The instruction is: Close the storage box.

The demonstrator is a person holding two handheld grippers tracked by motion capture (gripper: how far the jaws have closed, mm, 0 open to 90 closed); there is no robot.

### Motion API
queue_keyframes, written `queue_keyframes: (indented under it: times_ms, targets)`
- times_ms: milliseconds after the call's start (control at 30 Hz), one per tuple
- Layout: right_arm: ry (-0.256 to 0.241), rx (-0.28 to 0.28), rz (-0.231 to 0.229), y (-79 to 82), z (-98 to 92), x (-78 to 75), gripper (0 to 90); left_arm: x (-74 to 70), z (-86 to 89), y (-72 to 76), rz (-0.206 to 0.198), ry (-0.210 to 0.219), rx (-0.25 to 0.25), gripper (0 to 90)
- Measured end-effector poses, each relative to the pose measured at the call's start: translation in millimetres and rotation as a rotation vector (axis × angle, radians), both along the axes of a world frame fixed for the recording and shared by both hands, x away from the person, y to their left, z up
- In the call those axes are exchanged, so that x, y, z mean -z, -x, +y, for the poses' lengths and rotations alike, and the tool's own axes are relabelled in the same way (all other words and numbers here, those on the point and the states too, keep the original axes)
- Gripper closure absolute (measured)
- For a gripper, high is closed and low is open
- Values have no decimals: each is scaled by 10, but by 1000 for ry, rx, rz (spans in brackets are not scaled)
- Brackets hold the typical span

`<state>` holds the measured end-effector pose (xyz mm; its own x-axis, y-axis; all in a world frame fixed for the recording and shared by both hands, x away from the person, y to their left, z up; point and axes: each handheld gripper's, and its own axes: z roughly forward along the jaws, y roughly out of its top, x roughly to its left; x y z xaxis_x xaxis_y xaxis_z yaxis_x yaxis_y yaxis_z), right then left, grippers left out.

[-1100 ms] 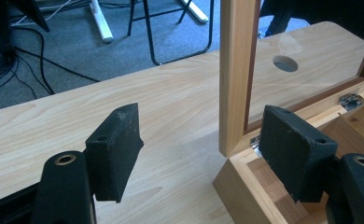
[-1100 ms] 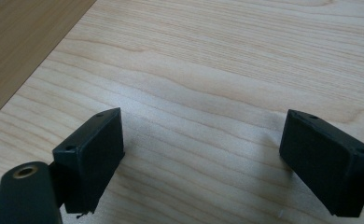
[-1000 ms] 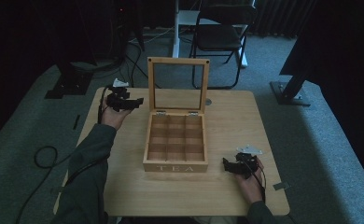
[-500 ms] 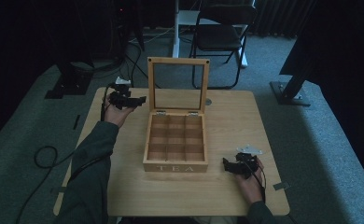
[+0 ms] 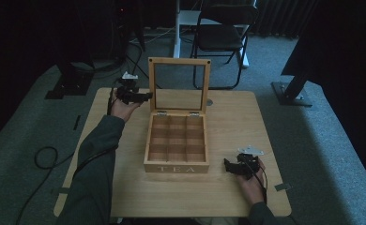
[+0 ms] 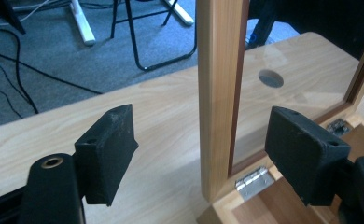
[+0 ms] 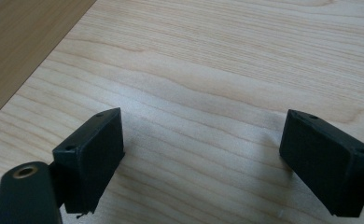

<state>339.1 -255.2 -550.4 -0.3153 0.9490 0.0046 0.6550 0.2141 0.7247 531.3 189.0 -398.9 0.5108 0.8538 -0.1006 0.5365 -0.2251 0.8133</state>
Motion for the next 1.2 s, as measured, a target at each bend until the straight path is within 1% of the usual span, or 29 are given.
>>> queue_keyframes:
  times_ms: [33, 100, 167, 333, 467, 500, 600, 733, 867, 1000, 1100, 1200]
  targets:
    - [0, 0, 0, 0, 0, 0, 133, -11, -11, -15, -3, -4, 1, 257]
    - [0, -1, 0, 0, -1, 0, 133, -25, -36, -36, -9, 0, -2, 280]
    - [0, 0, 0, 0, 0, 0, 133, -31, -63, -54, -12, 4, -2, 285]
    - [0, 0, 0, 0, 0, 0, 133, -76, -116, -99, -13, -6, 4, 315]
    - [0, -1, 0, 0, 0, 0, 133, -104, -108, -118, -16, 25, -7, 349]
    - [0, 0, 0, 0, 0, 0, 133, -109, -103, -126, -15, 22, -6, 349]
    - [0, 0, 0, 0, 0, 0, 133, -123, -103, -148, -11, 27, -2, 358]
    - [0, 0, 0, 0, 0, 0, 133, -156, -139, -182, -9, 21, 9, 354]
    - [0, 0, 0, 1, 0, 0, 133, -181, -173, -226, -5, 31, 15, 353]
    - [0, -1, -1, 2, -1, 0, 133, -204, -173, -273, 4, 59, 12, 355]
    - [0, -1, -1, 1, -1, 1, 133, -208, -189, -311, 19, 55, 18, 358]
    - [0, -1, -1, 2, -1, 0, 133, -207, -210, -342, 26, 63, 23, 361]
